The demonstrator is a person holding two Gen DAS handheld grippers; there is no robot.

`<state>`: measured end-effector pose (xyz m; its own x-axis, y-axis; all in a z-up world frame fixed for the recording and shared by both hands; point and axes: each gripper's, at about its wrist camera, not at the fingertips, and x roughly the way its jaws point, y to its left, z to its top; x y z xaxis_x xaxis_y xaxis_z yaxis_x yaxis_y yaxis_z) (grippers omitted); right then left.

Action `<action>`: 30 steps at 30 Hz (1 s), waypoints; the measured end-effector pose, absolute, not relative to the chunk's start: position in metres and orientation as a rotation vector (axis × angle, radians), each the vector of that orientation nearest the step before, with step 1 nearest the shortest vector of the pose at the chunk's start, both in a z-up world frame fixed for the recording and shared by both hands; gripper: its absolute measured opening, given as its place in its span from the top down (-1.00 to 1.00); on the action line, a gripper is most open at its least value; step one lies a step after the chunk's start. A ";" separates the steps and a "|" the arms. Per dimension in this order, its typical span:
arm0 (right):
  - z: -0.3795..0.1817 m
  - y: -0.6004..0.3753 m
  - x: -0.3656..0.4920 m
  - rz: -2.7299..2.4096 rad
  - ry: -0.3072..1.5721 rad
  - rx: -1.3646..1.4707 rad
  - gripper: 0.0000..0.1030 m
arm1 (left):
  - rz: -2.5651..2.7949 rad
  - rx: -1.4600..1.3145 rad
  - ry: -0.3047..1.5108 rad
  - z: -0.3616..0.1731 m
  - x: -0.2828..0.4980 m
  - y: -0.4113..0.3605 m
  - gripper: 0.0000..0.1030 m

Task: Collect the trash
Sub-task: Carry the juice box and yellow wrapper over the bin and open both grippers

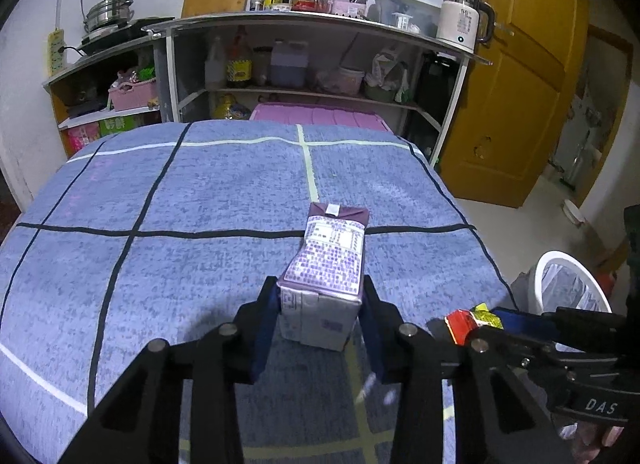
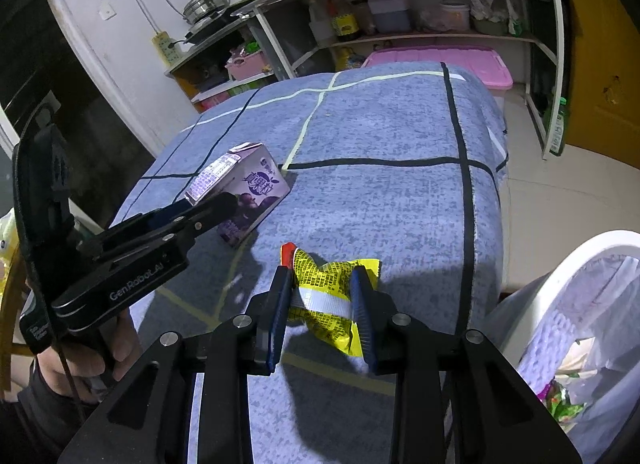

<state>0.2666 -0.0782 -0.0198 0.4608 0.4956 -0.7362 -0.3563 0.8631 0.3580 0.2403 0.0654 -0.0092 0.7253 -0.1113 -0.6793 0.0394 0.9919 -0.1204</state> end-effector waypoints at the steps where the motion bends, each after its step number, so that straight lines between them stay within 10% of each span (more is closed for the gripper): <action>1: -0.020 -0.080 0.265 0.529 0.956 0.162 0.39 | -0.079 -0.099 0.749 -0.008 0.237 0.065 0.22; 30: 0.013 -0.091 0.187 0.575 0.888 0.152 0.39 | -0.066 -0.141 0.672 0.020 0.122 0.058 0.23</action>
<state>0.1867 -0.0913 0.0135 0.4922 0.5325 -0.6886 -0.4103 0.8396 0.3560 0.1224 0.0576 0.0204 0.7811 -0.1062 -0.6153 0.0150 0.9883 -0.1516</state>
